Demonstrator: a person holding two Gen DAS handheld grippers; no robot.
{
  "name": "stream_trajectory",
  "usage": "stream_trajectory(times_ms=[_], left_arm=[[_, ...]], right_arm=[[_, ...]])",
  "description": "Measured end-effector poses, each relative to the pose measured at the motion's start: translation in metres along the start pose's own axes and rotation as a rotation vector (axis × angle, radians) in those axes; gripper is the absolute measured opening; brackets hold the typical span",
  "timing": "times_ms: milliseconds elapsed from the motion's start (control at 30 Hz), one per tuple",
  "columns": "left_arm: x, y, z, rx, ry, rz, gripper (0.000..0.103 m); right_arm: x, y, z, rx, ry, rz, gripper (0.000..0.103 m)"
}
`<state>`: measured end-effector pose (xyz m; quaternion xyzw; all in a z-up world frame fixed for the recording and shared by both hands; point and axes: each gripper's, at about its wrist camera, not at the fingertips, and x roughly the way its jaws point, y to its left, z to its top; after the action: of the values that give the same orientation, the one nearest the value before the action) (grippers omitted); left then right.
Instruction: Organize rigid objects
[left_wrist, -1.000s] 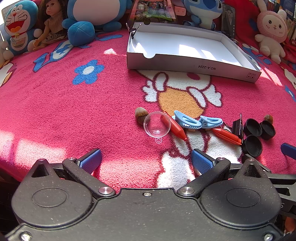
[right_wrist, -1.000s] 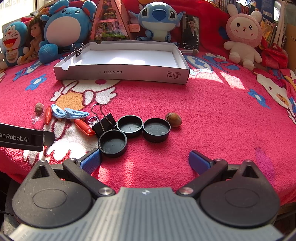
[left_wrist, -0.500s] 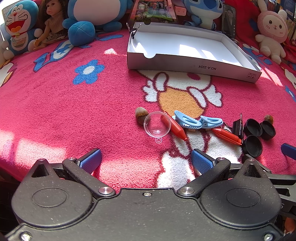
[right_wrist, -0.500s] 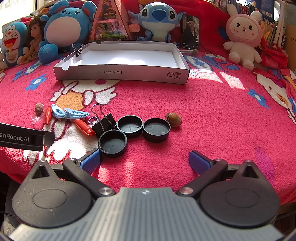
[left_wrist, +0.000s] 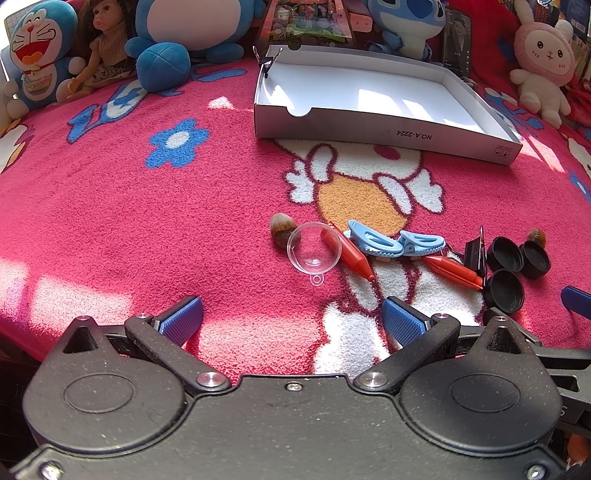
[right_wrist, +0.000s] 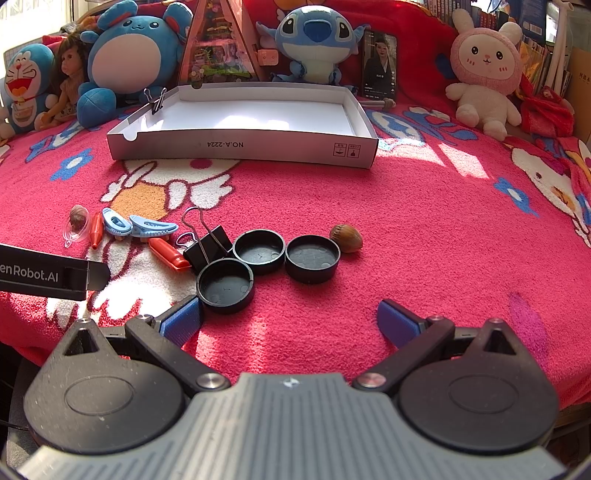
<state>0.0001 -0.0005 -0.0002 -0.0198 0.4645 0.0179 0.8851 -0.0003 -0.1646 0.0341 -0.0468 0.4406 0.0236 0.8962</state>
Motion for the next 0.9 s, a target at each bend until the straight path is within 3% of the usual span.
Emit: stream_trajectory(times_ms=[567, 900], left_arm=[[0.001, 0.005, 0.002, 0.021, 0.005, -0.02, 0.103], [-0.002, 0.005, -0.005, 0.026, -0.034, -0.027, 0.103]], right_arm=[[0.0, -0.004, -0.004, 0.012, -0.034, 0.007, 0.103], [-0.004, -0.007, -0.009, 0.001, -0.08, 0.038, 0.103]])
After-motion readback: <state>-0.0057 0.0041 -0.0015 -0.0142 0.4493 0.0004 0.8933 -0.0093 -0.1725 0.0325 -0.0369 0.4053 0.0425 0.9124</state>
